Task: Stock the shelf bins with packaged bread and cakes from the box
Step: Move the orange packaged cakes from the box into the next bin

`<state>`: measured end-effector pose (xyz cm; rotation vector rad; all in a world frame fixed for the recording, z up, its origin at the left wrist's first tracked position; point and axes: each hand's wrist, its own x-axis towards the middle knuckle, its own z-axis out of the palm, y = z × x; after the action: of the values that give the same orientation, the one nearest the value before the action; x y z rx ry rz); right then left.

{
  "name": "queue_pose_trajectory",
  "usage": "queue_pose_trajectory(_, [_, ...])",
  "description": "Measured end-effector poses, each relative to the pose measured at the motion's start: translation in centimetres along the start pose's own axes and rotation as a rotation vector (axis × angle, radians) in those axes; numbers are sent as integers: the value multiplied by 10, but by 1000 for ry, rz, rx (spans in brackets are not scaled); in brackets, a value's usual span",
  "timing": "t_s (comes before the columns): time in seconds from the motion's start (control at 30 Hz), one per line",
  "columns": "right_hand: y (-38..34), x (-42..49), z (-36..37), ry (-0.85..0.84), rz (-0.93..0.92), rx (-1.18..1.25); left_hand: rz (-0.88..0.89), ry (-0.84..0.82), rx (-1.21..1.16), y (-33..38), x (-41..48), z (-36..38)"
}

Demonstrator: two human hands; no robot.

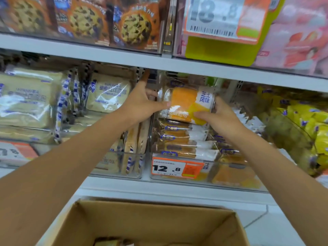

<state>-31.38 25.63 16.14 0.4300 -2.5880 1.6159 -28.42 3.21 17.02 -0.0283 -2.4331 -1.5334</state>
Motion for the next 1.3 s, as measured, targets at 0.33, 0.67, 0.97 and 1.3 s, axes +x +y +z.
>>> queue_pose_trajectory(0.33, [5, -10, 6, 72, -187, -165, 147, -89, 220, 1, 10, -9])
queue_pose_trajectory(0.67, [4, -3, 7, 73, -201, -216, 91, -72, 168, -3, 3, -3])
queue_pose_trajectory(0.97, [2, -6, 6, 19, -197, -251, 126, -112, 236, 4, -3, -5])
queue_pose_trajectory(1.3, [-16, -100, 13, 193, -225, -284, 131, 326, 147, -5, -124, 13])
